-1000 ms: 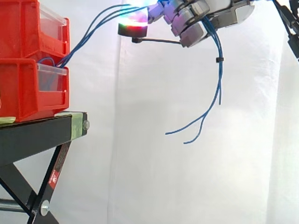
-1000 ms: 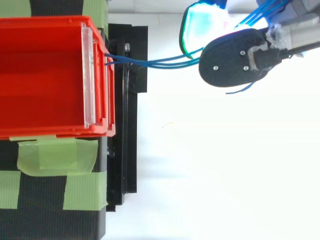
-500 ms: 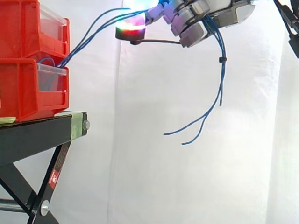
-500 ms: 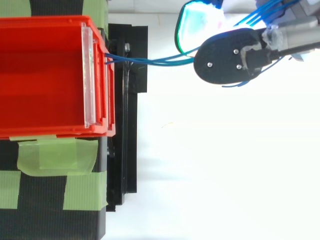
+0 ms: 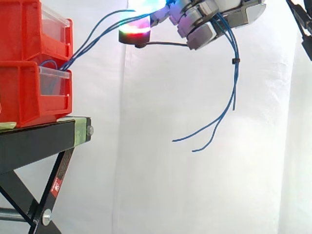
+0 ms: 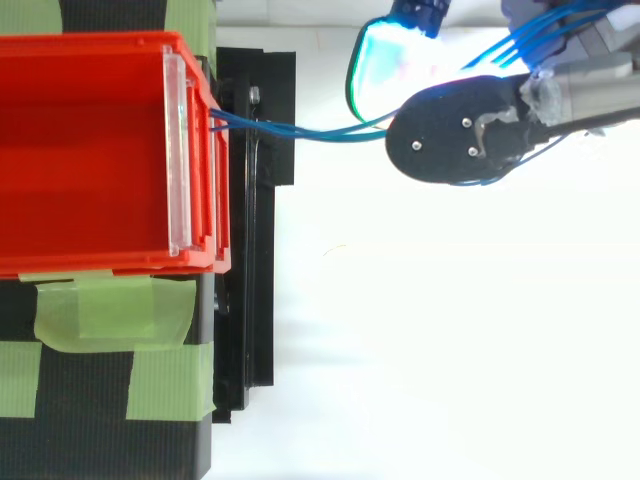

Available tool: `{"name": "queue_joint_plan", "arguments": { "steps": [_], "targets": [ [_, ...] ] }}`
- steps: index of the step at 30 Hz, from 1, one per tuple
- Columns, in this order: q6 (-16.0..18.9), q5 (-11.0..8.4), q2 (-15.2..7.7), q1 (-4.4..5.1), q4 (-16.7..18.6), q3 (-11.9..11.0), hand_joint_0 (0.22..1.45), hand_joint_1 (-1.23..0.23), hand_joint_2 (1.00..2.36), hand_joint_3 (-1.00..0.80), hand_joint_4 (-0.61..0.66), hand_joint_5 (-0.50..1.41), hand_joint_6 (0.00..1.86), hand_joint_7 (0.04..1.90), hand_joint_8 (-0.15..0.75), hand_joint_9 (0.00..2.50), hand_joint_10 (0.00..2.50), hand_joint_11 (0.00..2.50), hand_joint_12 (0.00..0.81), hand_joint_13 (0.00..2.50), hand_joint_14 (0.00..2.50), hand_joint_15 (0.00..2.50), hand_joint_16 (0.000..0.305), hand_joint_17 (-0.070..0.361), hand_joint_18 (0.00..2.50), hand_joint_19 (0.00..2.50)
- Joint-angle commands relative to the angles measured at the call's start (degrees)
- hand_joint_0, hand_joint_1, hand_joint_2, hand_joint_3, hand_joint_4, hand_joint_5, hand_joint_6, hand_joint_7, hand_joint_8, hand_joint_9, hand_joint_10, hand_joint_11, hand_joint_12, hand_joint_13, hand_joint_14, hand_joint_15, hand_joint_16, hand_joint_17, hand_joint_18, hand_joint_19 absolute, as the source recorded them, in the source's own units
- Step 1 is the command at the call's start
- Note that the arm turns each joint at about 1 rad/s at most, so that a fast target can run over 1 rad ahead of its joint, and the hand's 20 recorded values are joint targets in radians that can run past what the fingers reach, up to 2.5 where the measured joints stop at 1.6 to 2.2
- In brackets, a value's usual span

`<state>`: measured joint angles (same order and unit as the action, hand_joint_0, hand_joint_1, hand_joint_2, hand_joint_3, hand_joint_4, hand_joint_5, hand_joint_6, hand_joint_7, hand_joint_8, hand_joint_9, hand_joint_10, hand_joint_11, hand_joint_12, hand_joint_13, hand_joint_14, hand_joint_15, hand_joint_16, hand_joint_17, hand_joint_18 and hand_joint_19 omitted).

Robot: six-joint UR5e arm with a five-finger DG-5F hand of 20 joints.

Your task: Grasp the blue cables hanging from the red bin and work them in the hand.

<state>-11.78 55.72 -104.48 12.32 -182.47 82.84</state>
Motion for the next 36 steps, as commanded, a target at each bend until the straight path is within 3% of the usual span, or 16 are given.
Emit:
{"name": "queue_joint_plan", "arguments": {
  "steps": [1, 4, 12, 19, 23, 29, 30, 32, 36],
  "targets": [
    [0.0, 0.00, 0.1, 0.07, 0.0, 0.0, 1.02, -0.65, 1.01, 0.07, 0.27, 0.35, 0.19, 1.28, 0.511, 0.78, 2.50, 2.50, 0.522, 0.83, 2.50, 1.89, 0.060, 0.134, 1.20, 1.37],
    [0.0, 0.00, 0.1, 0.07, -0.1, 0.0, 1.03, -0.64, 1.01, 0.10, 0.26, 0.35, 0.20, 1.28, 0.511, 0.78, 2.50, 2.50, 0.522, 0.83, 2.50, 1.89, 0.060, 0.134, 1.20, 1.37],
    [0.4, 0.00, 0.1, 0.60, -0.5, 0.0, 0.95, -0.64, 1.02, -0.17, 0.27, 0.34, 0.17, 1.30, 0.511, 0.78, 2.50, 2.50, 0.522, 0.83, 2.50, 1.89, 0.060, 0.134, 1.20, 1.37],
    [0.5, -0.18, 0.1, 0.95, -0.7, 0.0, 0.94, -0.64, 1.02, -0.23, 0.27, 0.34, 0.16, 1.30, 0.511, 0.78, 2.50, 2.50, 0.522, 0.83, 2.50, 1.89, 0.060, 0.134, 1.20, 1.37],
    [0.5, -0.53, 0.0, 1.30, -0.7, 0.0, 0.99, -0.64, 1.02, -0.13, 0.28, 0.34, 0.15, 1.30, 0.511, 0.78, 2.50, 2.50, 0.522, 0.83, 2.50, 1.89, 0.060, 0.134, 1.20, 1.37],
    [1.5, -0.88, 0.1, 1.83, -0.7, 0.0, 1.07, -0.64, 1.01, 0.35, 0.28, 0.35, 0.19, 1.26, 0.511, 0.78, 2.50, 2.50, 0.522, 0.83, 2.50, 1.89, 0.060, 0.134, 1.20, 1.37],
    [1.8, -0.97, 0.1, 2.00, -0.8, 0.0, 1.03, -0.63, 1.22, 0.30, 0.28, 0.36, 0.19, 1.26, 0.511, 0.78, 2.50, 2.50, 0.522, 0.83, 2.50, 1.89, 0.060, 0.134, 1.20, 1.37],
    [2.4, -0.97, 0.1, 2.18, -1.0, 0.0, 1.00, -0.60, 1.42, 0.34, 0.27, 0.36, 0.18, 1.27, 0.511, 0.78, 2.50, 2.50, 0.522, 0.83, 2.50, 1.89, 0.060, 0.134, 1.20, 1.37],
    [3.5, -1.05, 0.1, 2.44, -1.1, 0.0, 0.98, -0.58, 1.59, 0.38, 0.26, 0.37, 0.15, 1.27, 0.511, 0.78, 2.50, 2.50, 0.522, 0.83, 2.50, 1.89, 0.060, 0.134, 1.20, 1.37]
  ]
}}
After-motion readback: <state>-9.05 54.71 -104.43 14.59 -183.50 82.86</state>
